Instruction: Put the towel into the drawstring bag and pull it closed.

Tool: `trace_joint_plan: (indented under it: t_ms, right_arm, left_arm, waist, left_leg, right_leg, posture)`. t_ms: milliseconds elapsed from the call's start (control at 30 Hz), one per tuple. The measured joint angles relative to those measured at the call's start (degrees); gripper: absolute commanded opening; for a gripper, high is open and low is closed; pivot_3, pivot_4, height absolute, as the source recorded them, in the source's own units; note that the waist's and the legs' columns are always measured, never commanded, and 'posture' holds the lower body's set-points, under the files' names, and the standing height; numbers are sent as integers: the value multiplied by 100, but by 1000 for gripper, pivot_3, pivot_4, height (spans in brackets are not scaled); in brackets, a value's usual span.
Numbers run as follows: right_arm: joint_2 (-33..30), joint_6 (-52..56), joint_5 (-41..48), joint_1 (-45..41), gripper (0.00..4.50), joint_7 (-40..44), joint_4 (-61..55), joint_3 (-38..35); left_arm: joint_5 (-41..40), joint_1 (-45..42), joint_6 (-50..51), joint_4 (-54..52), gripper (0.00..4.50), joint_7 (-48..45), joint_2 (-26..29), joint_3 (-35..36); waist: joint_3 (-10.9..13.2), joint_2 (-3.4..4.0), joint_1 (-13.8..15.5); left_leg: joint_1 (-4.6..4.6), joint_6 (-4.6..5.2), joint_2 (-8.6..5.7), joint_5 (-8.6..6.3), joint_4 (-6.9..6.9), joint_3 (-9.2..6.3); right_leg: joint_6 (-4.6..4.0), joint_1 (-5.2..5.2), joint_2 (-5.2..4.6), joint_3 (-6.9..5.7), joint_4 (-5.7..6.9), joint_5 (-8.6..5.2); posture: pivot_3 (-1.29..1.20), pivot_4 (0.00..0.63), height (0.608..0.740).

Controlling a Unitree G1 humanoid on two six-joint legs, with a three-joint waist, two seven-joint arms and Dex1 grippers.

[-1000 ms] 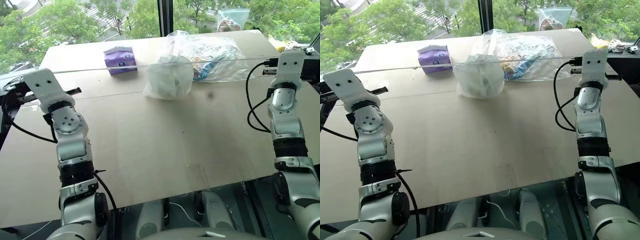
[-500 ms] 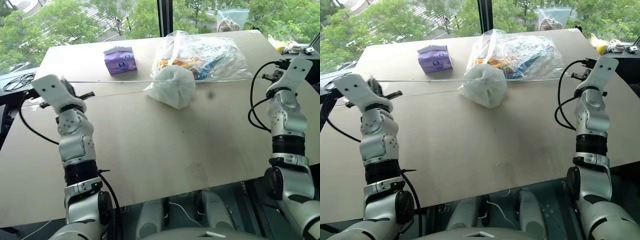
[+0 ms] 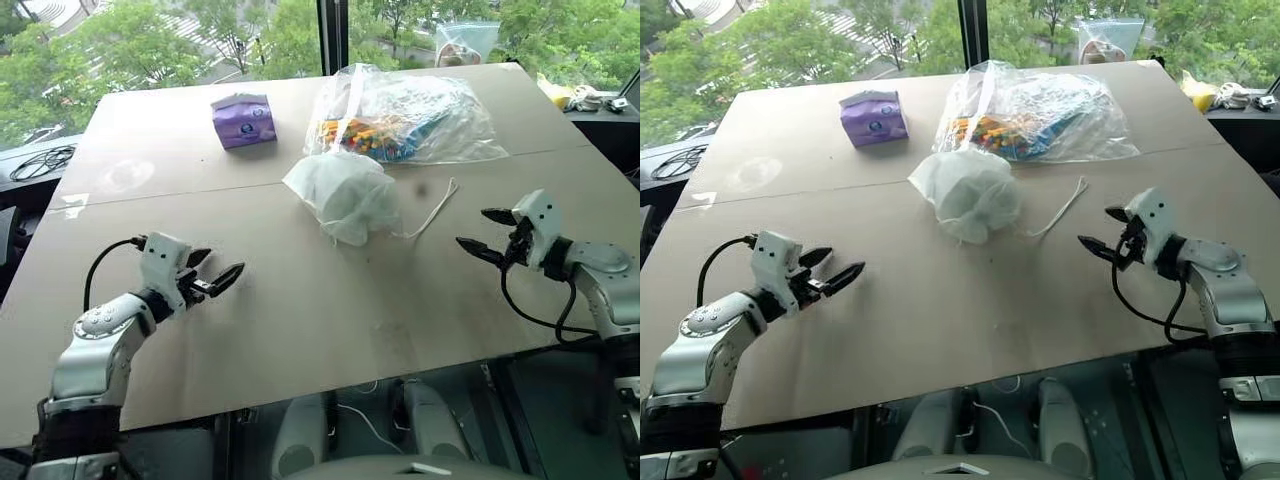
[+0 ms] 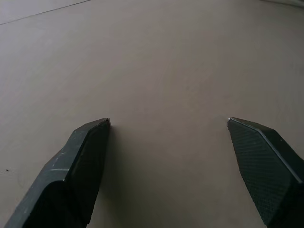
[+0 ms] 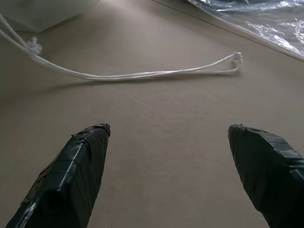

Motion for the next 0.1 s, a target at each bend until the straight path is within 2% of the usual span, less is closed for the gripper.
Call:
trace_joint_plan:
  t_ms: [100]
  right_arm:
    - [5, -106, 115, 91, 4313, 397, 90, -34]
  left_arm:
    - [-190, 266, 139, -547, 4145, -123, -16, -1]
  waist:
    - [0, 0, 21]
  left_leg:
    - [-2, 0, -2, 0, 1, 1]
  right_leg:
    - [0, 0, -38, -13, 0, 0]
  posture:
    - [0, 150, 740]
